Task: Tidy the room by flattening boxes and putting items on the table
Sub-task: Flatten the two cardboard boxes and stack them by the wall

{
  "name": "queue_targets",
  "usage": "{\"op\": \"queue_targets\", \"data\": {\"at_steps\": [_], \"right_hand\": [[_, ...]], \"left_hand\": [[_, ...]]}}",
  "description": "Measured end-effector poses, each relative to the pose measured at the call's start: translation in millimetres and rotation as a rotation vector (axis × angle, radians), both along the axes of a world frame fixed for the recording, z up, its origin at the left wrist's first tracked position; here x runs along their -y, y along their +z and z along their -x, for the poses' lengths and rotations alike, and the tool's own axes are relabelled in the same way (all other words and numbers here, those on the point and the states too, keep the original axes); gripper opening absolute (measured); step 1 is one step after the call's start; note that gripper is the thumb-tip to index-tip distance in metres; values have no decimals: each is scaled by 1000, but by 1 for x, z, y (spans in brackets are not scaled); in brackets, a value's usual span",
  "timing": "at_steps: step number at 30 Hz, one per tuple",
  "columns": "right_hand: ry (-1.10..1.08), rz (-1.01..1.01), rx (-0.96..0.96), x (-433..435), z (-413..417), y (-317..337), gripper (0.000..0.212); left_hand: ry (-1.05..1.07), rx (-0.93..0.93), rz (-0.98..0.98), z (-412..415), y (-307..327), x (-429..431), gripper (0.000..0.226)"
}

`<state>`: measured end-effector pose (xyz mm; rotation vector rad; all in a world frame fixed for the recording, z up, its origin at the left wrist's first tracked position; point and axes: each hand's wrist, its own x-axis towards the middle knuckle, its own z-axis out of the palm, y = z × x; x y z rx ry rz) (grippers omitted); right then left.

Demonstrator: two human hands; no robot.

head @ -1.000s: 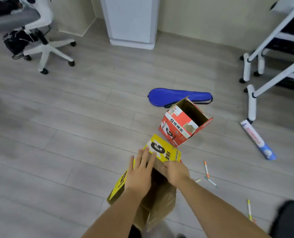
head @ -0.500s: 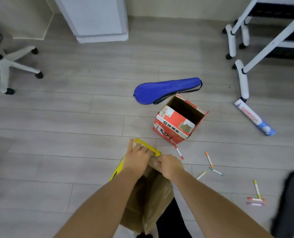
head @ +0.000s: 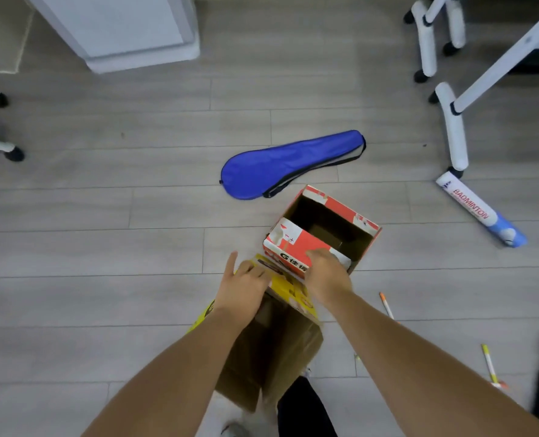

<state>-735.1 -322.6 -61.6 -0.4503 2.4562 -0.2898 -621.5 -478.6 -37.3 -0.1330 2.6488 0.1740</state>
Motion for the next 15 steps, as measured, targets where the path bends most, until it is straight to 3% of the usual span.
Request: {"op": "queue_targets", "data": {"at_steps": [3,5,8,11,15], "right_hand": [[31,-49,8,5,21,-14,69],[8,-89,24,6,32,-29,82],[-134,-100,85,8,39,-44,67],[-120,-81,94,7,26,-41,48],[-81,-8,173,8,-9,-34,60]], "left_hand": [[8,-7,-13,15,-12,2,42],[1,-13,-15,21,-22,2,43],[6,-53,-58,30,-38,3,42],[60,-101,-91,36,-51,6,35],[220,-233,-122,39,-57,11,29]]}}
